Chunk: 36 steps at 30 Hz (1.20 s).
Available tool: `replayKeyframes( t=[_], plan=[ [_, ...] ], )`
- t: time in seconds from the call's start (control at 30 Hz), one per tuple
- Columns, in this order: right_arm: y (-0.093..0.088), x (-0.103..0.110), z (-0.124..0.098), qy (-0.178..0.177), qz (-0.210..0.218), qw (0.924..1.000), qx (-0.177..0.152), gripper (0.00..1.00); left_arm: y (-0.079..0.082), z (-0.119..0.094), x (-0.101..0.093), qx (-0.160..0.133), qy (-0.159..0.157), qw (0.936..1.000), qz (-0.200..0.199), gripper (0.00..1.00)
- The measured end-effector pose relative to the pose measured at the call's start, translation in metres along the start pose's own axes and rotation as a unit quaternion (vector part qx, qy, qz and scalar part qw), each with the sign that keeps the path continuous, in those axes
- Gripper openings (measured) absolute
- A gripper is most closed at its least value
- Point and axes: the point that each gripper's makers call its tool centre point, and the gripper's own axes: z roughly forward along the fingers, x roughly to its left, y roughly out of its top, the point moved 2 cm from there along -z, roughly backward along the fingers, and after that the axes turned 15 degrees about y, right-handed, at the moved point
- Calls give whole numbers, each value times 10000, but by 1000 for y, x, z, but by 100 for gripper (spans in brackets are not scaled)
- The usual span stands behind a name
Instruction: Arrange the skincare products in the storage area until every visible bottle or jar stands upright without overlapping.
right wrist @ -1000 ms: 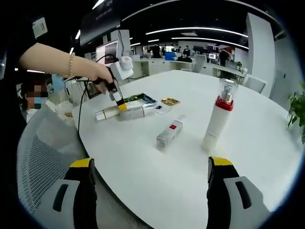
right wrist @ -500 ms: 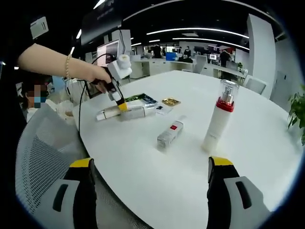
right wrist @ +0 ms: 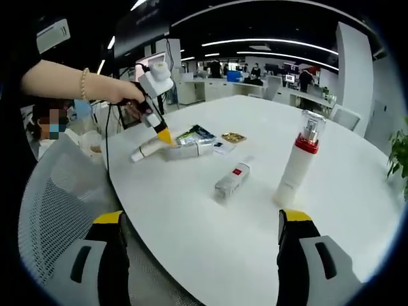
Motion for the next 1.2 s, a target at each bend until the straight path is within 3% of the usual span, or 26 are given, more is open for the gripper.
replayKeyframes(
  t=[0.43,0.93,1.2],
  plan=[
    [2,5,0,96,-116,9999,6,98,4,-45,-7,-523,-110,9981,-307,30],
    [2,13,6,416,-201,9989,8,98,5,-79,-18,-925,-226,9939,-548,30],
    [24,26,10,649,-392,9968,-254,92,12,-113,-36,-1264,-377,9888,-695,30]
  ],
)
